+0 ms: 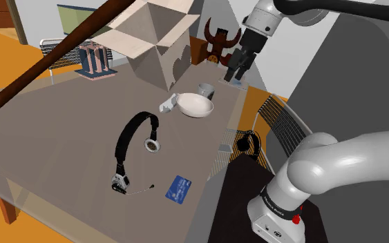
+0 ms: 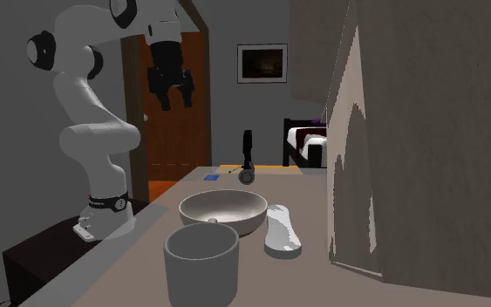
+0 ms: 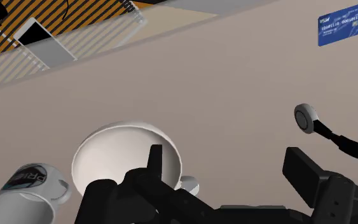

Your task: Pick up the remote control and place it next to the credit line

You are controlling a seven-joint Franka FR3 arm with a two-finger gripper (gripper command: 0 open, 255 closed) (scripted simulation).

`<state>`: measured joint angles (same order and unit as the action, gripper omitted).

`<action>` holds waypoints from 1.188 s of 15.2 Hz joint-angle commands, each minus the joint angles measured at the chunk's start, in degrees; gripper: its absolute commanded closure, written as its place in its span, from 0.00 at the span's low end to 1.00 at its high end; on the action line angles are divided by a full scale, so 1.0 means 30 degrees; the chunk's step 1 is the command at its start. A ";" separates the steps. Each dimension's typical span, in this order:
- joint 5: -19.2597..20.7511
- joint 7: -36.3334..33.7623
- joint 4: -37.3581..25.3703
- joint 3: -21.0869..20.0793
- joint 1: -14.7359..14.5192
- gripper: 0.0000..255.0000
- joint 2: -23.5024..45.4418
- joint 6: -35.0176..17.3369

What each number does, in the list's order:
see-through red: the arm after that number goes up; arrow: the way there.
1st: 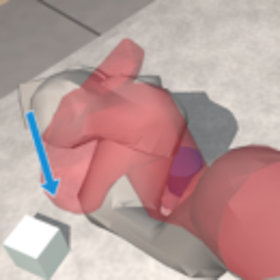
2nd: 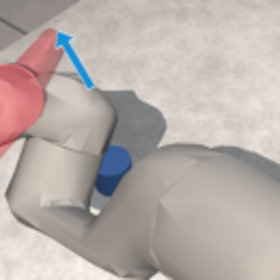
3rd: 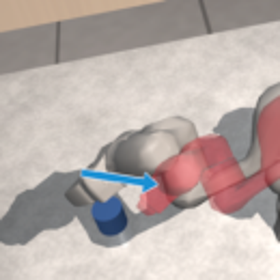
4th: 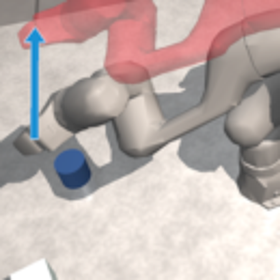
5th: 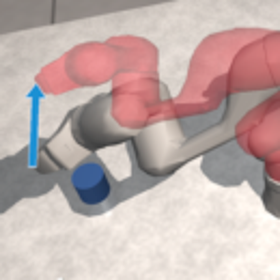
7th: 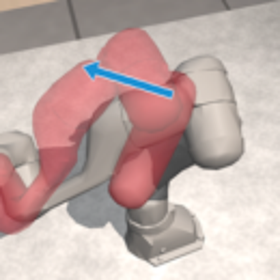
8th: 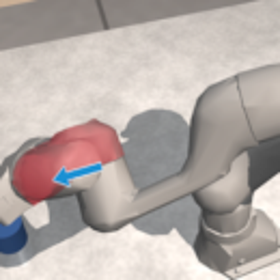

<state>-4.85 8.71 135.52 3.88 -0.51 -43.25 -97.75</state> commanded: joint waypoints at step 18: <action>0.0060 -1.1770 -0.2931 -0.4626 0.1362 0.00 1.1194 -0.7566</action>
<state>-5.24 -24.23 128.47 -9.51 3.26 -12.45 -119.62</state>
